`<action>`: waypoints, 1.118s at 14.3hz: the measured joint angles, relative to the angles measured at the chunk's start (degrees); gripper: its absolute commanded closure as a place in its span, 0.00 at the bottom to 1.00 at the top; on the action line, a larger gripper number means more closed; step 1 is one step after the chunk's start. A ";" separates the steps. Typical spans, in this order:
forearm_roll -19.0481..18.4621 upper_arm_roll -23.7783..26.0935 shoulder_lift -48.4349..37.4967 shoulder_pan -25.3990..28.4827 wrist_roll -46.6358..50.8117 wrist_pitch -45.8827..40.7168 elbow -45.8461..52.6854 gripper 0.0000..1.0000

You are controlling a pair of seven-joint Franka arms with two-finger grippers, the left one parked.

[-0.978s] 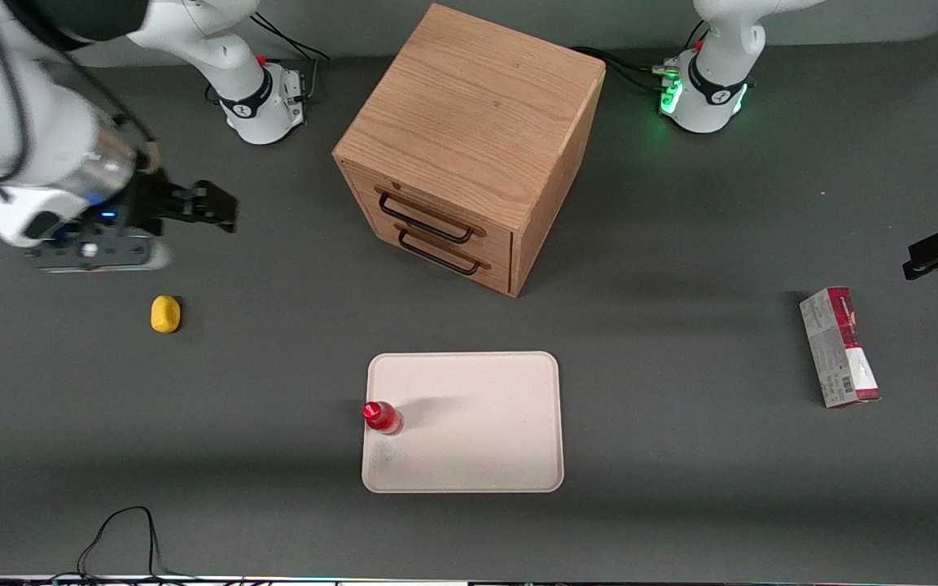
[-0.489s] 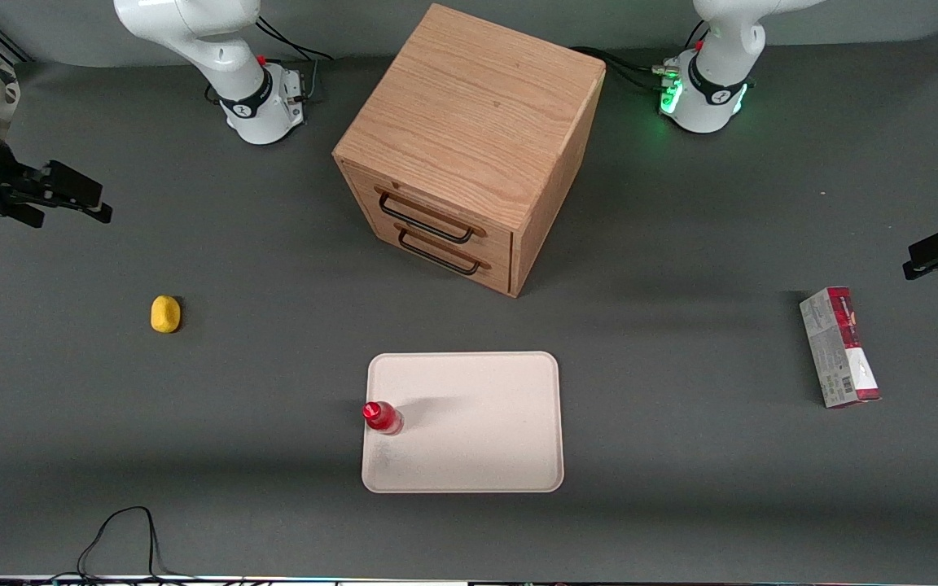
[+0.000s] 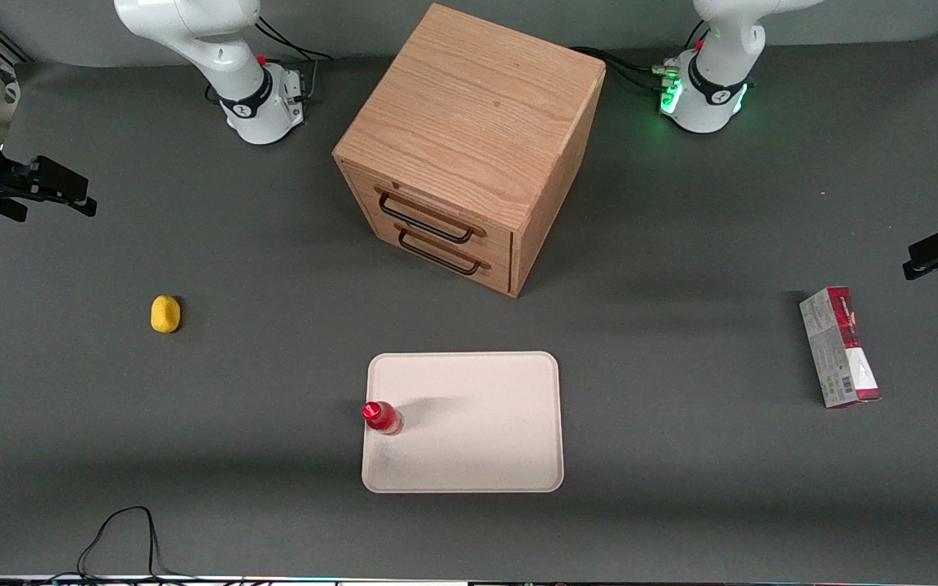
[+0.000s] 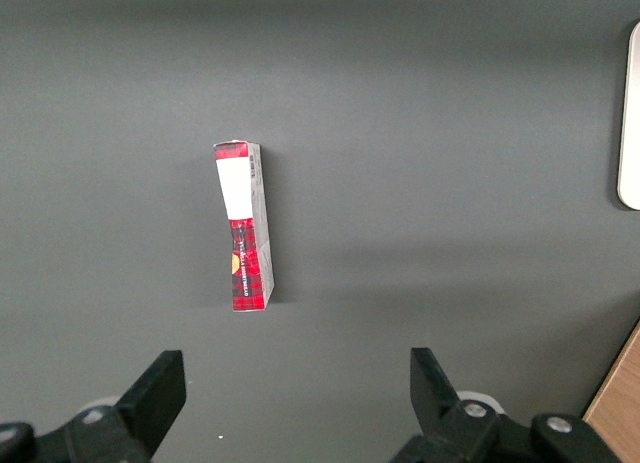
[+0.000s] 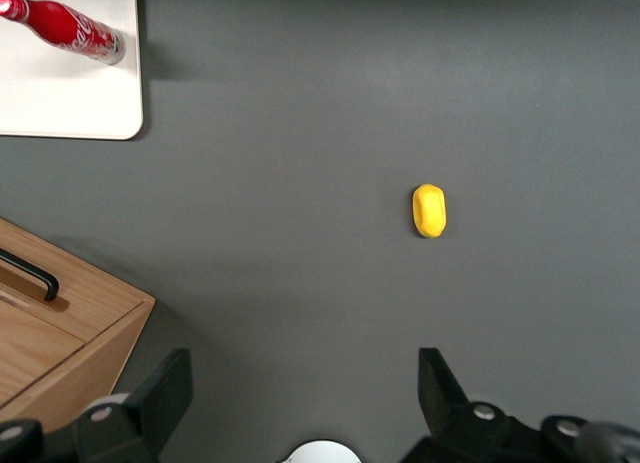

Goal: Place coke bottle on tray

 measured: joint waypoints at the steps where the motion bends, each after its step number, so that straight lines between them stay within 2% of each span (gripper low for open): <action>1: -0.01 -0.25 -0.05 -0.06 -0.73 0.05 -0.41 0.00; 12: -0.37 -0.65 0.49 -1.63 -1.38 0.49 0.08 0.00; 16: -1.64 -0.54 0.50 -1.42 -1.34 -0.18 0.28 0.00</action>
